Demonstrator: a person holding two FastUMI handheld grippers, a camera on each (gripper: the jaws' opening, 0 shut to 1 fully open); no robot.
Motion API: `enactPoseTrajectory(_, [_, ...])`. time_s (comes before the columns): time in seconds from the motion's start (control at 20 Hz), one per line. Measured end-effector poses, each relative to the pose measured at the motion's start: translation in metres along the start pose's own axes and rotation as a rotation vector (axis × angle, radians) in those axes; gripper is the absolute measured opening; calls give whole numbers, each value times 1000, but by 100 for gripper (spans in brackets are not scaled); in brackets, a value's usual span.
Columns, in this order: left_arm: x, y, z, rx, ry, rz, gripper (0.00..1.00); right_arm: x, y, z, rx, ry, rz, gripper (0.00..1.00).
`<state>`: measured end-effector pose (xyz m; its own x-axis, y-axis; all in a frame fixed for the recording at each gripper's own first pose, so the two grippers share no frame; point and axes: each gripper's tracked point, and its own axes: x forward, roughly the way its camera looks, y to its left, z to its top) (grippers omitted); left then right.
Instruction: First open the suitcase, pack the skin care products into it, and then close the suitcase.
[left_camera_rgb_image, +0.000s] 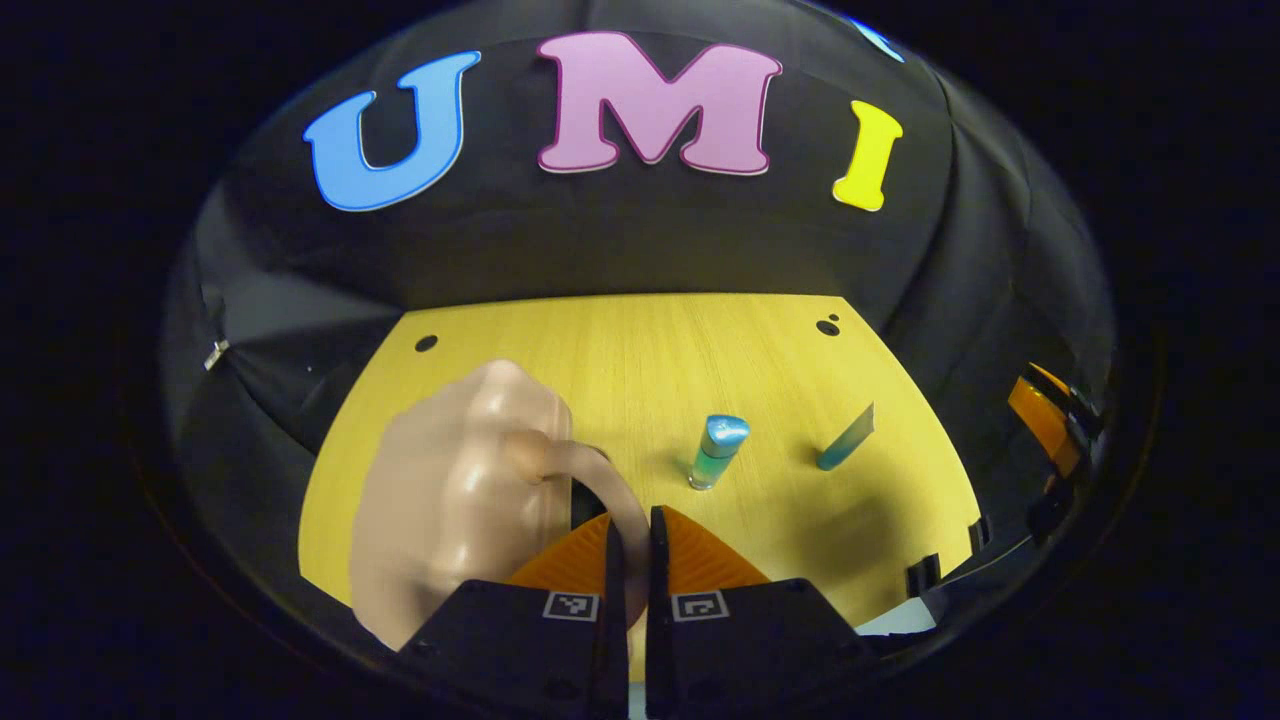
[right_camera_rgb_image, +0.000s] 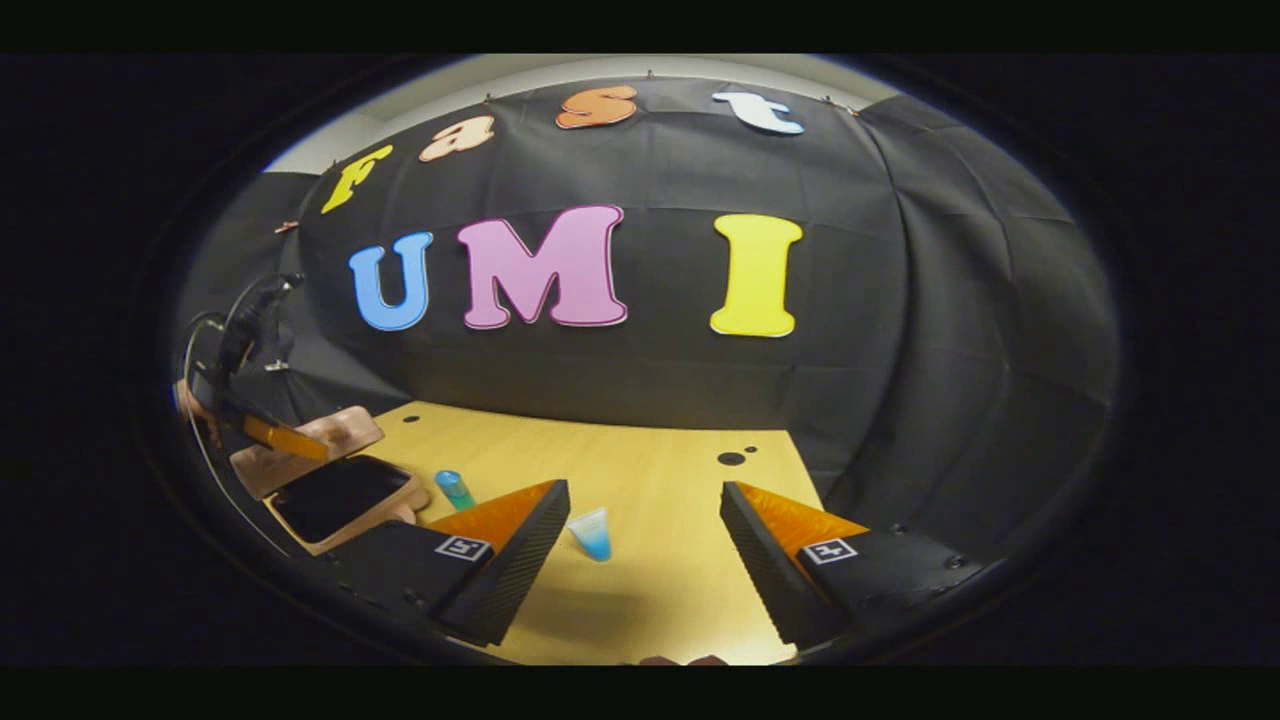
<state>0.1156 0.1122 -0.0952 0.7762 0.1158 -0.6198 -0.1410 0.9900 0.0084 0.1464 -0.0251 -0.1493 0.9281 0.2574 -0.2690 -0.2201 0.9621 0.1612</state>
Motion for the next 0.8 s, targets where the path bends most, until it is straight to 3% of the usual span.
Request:
enactPoseTrajectory(0.1, [-28,45,22,-34,-38,62,12,5,14,9,-17,-14,-4,96])
enactPoseTrajectory(0.3, [-59,140,43,-111,-143,99,12,10,60,31,-30,-54,-18,96])
enactPoseTrajectory(0.45, [-70,220,29,-25,-142,156,12,12,101,38,-26,-52,-40,96])
enactPoseTrajectory(0.5, [-69,246,25,6,-146,170,7,14,116,38,-35,-47,-46,96])
enactPoseTrajectory(0.55, [-66,273,20,15,-146,176,12,18,132,37,-41,-37,-49,96])
enactPoseTrajectory(0.7, [-50,368,-6,-16,-126,245,12,20,172,42,-12,-35,-49,96])
enactPoseTrajectory(0.8, [-30,430,-45,-75,-36,306,11,22,191,43,-7,-39,-67,96])
